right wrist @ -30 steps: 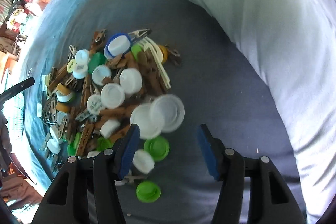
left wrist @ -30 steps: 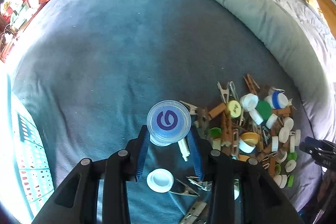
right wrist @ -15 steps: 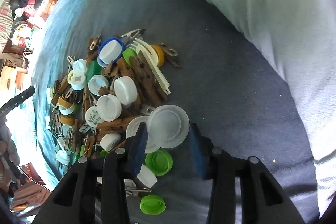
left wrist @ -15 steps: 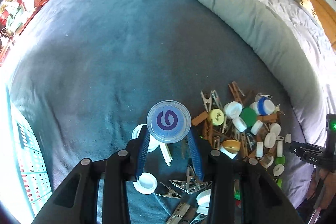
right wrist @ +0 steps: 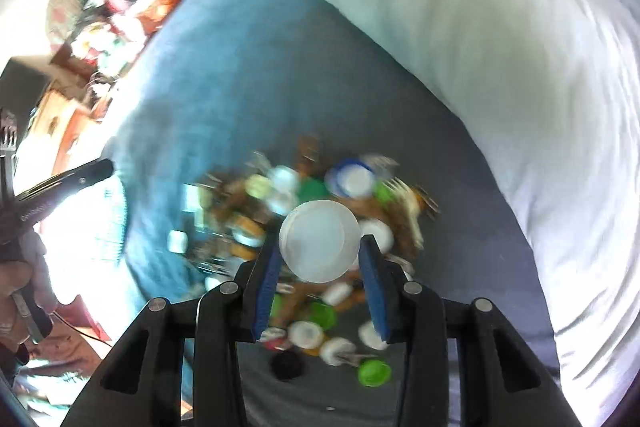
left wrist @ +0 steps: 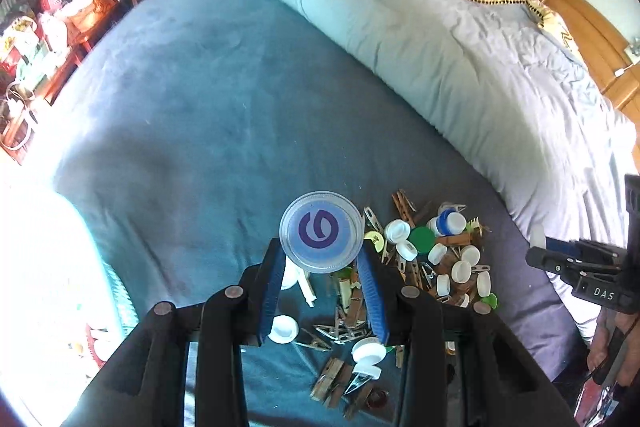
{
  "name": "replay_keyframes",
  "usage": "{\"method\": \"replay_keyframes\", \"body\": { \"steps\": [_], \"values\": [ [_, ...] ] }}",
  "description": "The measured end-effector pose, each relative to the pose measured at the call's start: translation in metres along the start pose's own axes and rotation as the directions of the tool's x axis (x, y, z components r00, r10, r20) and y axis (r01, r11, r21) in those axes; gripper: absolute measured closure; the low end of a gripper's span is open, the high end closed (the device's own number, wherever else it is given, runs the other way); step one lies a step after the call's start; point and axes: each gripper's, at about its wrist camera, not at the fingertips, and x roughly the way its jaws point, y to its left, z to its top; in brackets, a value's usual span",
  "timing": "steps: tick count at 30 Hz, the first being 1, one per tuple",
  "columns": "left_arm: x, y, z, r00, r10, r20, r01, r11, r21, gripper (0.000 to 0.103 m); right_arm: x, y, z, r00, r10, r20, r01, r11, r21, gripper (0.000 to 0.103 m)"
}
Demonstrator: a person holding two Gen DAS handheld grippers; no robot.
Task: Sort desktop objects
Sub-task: 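Carry the logo cap and clear lid over the basket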
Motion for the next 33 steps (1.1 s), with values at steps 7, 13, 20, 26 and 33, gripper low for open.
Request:
{"method": "replay_keyframes", "body": {
  "steps": [7, 13, 20, 26, 33],
  "values": [
    [-0.048, 0.022, 0.005, 0.998, 0.029, 0.049, -0.028, 0.999, -0.020, 0.065, -0.016, 0.081, 0.032, 0.998, 0.055, 0.028, -0.050, 0.990, -0.135, 0.065],
    [-0.079, 0.051, 0.006, 0.995, 0.065, 0.076, -0.061, 0.996, -0.057, 0.065, -0.025, 0.133, 0.048, 0.996, 0.081, 0.040, -0.070, 0.974, -0.214, 0.065],
    [-0.108, 0.088, 0.002, 0.989, 0.095, 0.114, -0.082, 0.990, -0.112, 0.065, -0.033, 0.188, 0.062, 0.993, 0.115, 0.038, -0.099, 0.950, -0.296, 0.065],
    [-0.129, 0.119, -0.006, 0.985, 0.113, 0.130, -0.093, 0.984, -0.154, 0.065, -0.031, 0.235, 0.066, 0.989, 0.149, 0.027, -0.131, 0.931, -0.342, 0.065],
    [-0.152, 0.153, -0.016, 0.981, 0.135, 0.141, -0.105, 0.974, -0.201, 0.065, -0.036, 0.288, 0.070, 0.981, 0.191, 0.014, -0.169, 0.899, -0.403, 0.065]
  ]
}}
